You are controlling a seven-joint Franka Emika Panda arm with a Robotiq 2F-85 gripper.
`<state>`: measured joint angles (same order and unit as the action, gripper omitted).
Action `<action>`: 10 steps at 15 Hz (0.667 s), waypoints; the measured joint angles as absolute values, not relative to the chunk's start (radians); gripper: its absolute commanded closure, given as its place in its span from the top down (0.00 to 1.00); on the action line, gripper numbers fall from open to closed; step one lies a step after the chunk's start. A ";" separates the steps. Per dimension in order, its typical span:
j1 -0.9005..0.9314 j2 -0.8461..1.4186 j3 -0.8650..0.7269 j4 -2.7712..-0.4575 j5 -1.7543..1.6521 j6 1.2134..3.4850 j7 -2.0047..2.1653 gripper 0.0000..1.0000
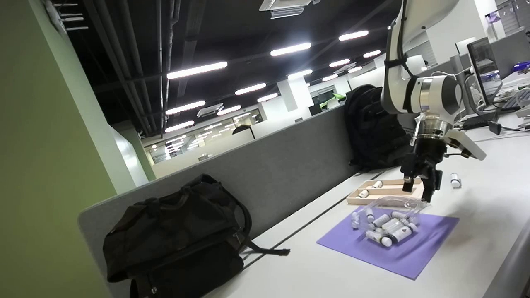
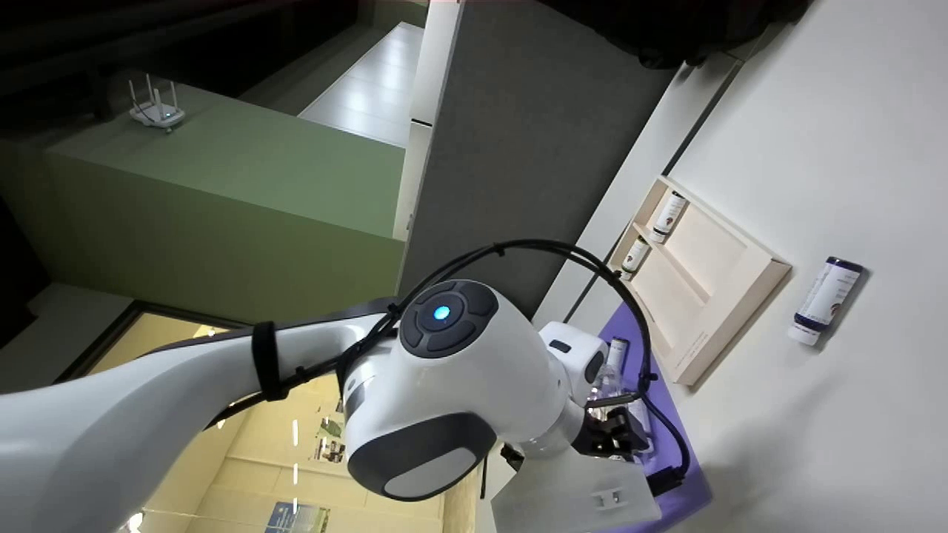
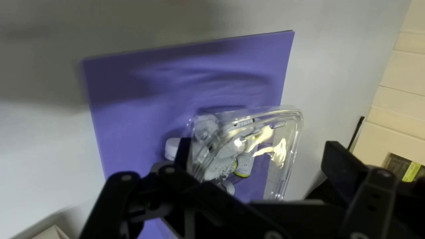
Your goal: Open the container
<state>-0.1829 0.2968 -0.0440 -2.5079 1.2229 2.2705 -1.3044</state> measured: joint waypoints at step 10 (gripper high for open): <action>-0.183 0.299 -0.086 -2.474 1.311 2.129 -1.339 1.00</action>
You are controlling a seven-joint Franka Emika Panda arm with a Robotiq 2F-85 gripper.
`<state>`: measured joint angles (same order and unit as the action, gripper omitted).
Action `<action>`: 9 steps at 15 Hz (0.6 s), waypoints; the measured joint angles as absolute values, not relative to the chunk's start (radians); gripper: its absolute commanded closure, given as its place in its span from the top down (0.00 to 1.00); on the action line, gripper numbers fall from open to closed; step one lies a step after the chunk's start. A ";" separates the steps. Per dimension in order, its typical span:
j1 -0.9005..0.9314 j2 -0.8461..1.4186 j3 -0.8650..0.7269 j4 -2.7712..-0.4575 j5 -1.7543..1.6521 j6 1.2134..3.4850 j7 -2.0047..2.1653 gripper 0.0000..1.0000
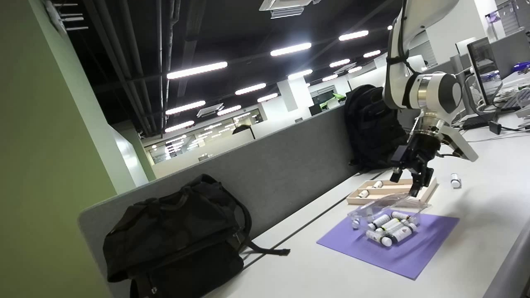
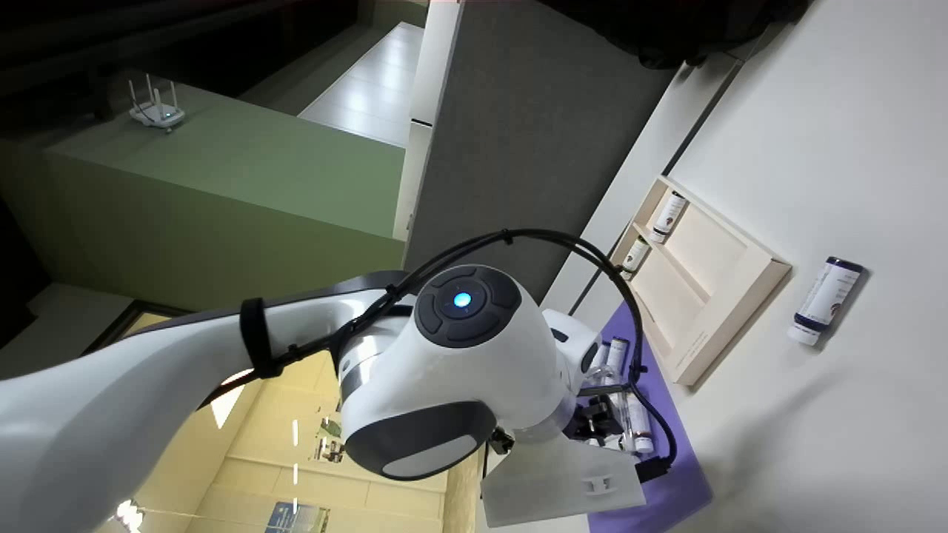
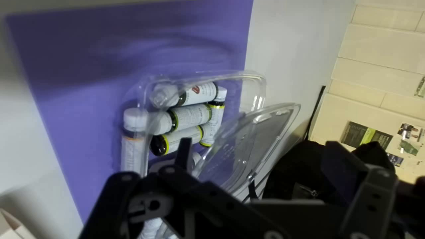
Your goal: Open the container
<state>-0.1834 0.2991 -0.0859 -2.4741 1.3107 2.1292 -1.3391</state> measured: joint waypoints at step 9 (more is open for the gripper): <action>-0.184 0.258 -0.126 -2.447 1.357 2.042 -1.375 1.00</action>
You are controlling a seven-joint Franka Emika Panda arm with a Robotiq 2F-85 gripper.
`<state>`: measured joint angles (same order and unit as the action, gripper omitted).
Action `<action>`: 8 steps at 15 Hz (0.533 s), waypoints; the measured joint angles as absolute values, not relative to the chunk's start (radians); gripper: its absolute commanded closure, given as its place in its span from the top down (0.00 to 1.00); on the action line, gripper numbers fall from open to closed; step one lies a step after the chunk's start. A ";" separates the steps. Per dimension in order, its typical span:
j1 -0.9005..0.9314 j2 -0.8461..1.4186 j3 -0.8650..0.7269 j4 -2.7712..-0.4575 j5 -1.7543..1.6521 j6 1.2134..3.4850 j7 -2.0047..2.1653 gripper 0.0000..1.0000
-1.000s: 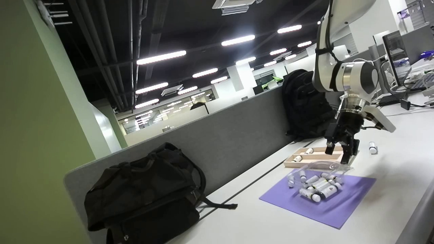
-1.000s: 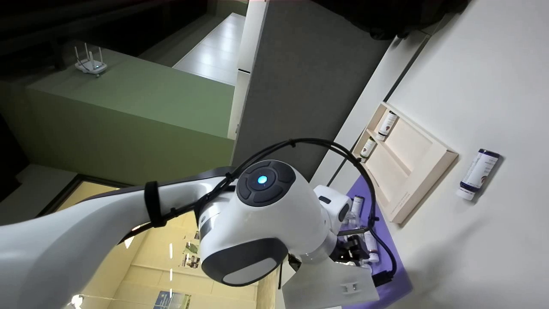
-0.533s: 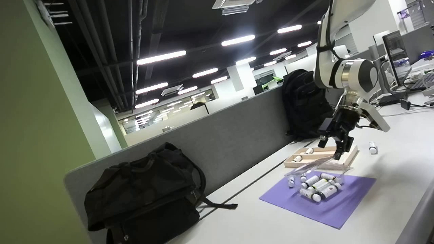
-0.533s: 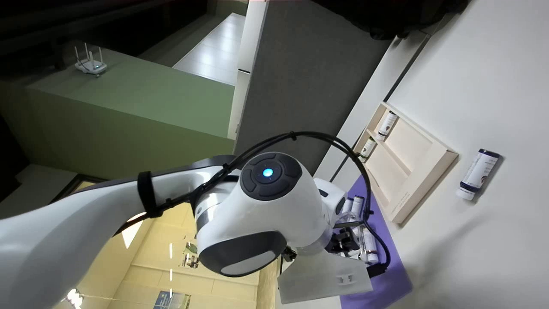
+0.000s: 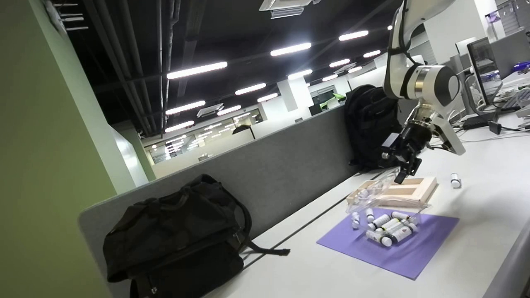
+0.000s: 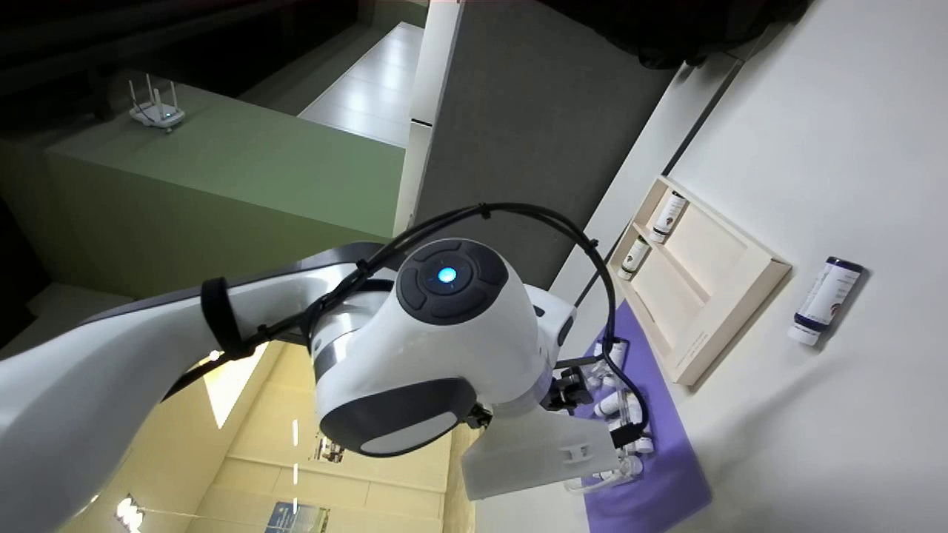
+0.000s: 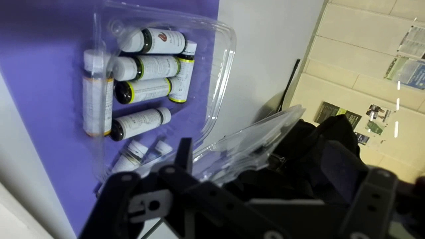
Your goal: Open the container
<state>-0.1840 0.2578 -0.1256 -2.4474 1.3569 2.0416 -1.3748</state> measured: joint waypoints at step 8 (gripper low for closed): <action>-0.184 0.193 -0.137 -2.447 1.357 2.031 -1.403 1.00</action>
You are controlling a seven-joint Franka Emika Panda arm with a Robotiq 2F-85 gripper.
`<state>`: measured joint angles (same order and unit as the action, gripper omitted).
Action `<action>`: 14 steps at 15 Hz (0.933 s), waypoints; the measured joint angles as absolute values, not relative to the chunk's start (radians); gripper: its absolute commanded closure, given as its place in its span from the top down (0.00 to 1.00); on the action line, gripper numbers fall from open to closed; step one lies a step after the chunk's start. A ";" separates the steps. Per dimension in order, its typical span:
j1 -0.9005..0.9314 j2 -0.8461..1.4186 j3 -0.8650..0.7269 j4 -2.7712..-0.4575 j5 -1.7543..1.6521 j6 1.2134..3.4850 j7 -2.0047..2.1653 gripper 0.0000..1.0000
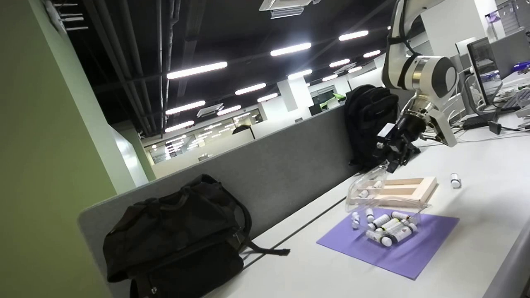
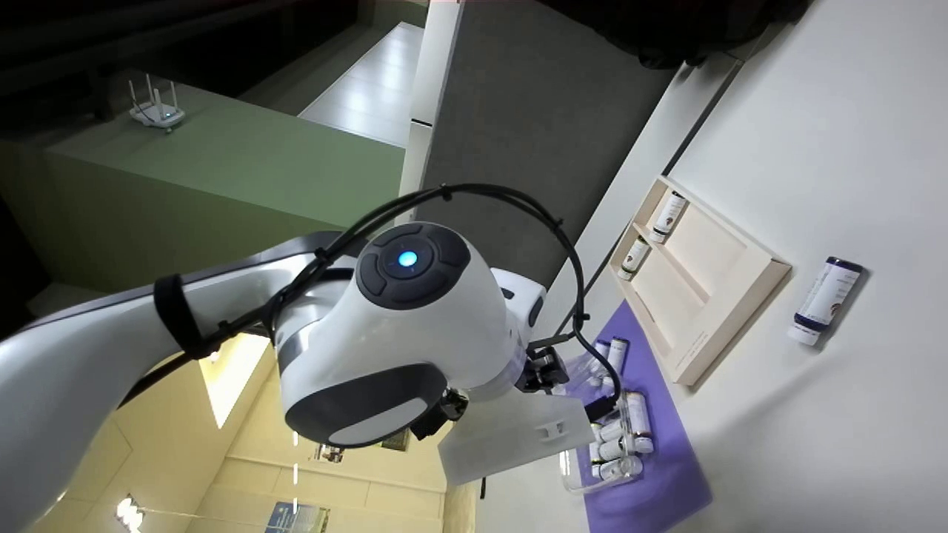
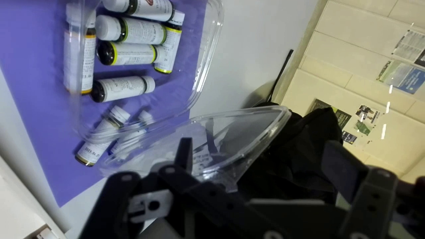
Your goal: Open the container
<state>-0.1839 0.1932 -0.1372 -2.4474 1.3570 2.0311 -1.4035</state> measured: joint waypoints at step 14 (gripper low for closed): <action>-0.172 0.165 -0.155 -2.395 1.359 2.164 -1.528 1.00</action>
